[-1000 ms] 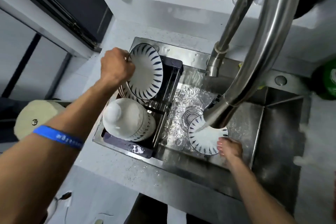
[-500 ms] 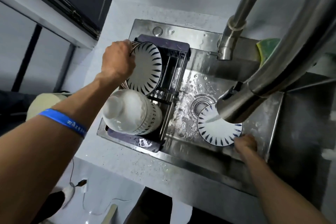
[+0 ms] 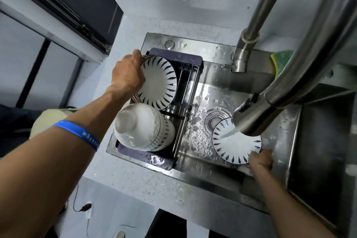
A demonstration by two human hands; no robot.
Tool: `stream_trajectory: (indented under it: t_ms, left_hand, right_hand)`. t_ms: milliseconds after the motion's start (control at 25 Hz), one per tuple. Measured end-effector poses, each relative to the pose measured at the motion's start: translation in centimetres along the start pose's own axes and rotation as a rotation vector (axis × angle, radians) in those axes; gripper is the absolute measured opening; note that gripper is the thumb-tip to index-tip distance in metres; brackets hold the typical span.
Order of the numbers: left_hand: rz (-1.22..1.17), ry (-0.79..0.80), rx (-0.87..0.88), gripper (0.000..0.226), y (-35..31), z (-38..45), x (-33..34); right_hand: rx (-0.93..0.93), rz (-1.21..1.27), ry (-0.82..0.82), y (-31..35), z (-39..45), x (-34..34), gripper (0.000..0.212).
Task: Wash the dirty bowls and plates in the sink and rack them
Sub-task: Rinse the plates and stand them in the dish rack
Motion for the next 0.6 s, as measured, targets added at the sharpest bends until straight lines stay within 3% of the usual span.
stream_trajectory:
  t_ms: [120,200,280,360,440,480,600]
  left_hand:
    - [-0.141,-0.097,-0.056,0.025,-1.4,-1.2,-2.6]
    - [-0.448,-0.19,-0.07,0.019,-3.3,-4.6,-4.1]
    - [-0.818,-0.126,-0.069,0.007,-6.7,-11.0,-3.3]
    - [-0.956,0.023,-0.102,0.015,-9.8,-17.3,0.7]
    - [-0.96,0.218,-0.295,0.036,-11.4,-21.0,7.3]
    - [-1.062,0.304,-0.477,0.042,-11.9,-21.7,10.4]
    - [-1.643,0.459,-1.045,0.02,-13.5,-21.8,14.9]
  right_hand:
    - [-0.076,0.156,0.004,-3.2,4.1,2.3,0.026]
    - [-0.109,0.246,-0.009,-2.4,0.8,0.8,0.022]
    - [-0.192,0.339,-0.015,0.0,-4.6,-2.0,0.026]
    - [-0.275,0.4,-0.025,1.4,-7.2,-3.5,0.029]
    - [-0.342,0.386,-0.103,3.1,-10.5,-6.2,0.029]
    - [-0.376,0.381,-0.111,3.8,-11.6,-7.4,0.029]
    - [-0.492,0.359,-0.143,4.6,-14.1,-9.4,0.03]
Point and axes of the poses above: each hand's wrist, its own z-axis towards the middle knuckle, its own x-axis out of the palm, y = z × x, the point moved 5 cm from there along z, towards the middle knuckle, and after that the axes turned 8 degrees about -z, right-handed, at the moved point
